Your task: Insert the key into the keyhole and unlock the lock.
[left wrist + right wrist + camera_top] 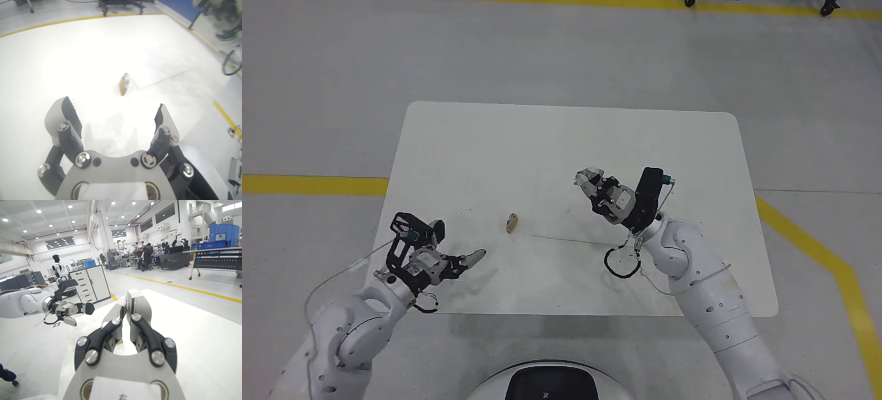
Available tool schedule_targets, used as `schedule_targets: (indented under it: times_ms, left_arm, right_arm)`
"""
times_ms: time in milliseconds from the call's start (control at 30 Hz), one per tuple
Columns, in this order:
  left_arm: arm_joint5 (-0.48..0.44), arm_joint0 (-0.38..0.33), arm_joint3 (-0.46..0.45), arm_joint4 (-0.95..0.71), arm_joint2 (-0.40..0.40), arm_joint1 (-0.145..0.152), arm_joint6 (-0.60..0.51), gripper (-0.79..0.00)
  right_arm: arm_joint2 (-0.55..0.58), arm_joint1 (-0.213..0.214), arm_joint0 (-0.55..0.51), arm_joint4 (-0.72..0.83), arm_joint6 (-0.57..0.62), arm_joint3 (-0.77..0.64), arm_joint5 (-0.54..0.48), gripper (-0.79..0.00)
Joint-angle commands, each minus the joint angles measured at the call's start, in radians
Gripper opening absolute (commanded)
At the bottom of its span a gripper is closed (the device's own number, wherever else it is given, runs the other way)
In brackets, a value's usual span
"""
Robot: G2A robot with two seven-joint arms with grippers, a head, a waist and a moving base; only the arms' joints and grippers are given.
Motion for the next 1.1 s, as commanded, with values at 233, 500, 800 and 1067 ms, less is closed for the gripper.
schedule_targets:
  times_ms: [233,500,800,1067]
  left_arm:
    - [-0.295,-0.165,0.109,-0.654,0.055,0.036,-0.385,0.0]
    - [-0.228,-0.405,0.244,-1.069,0.194,0.044,-0.601,-0.154]
    - [-0.17,-0.531,0.303,-0.948,0.374,0.008,-0.458,-0.308]
    - [-0.158,-0.559,0.342,-0.971,0.4,0.001,-0.409,-0.391]
  right_arm:
    - [-0.046,-0.018,0.031,0.206,0.029,0.048,-0.129,-0.785]
    - [-0.136,-0.053,0.122,0.467,0.11,0.195,-0.214,-0.785]
    - [-0.2,-0.084,0.194,0.571,0.181,0.284,-0.223,-0.785]
    - [-0.224,-0.091,0.205,0.624,0.222,0.288,-0.223,-0.785]
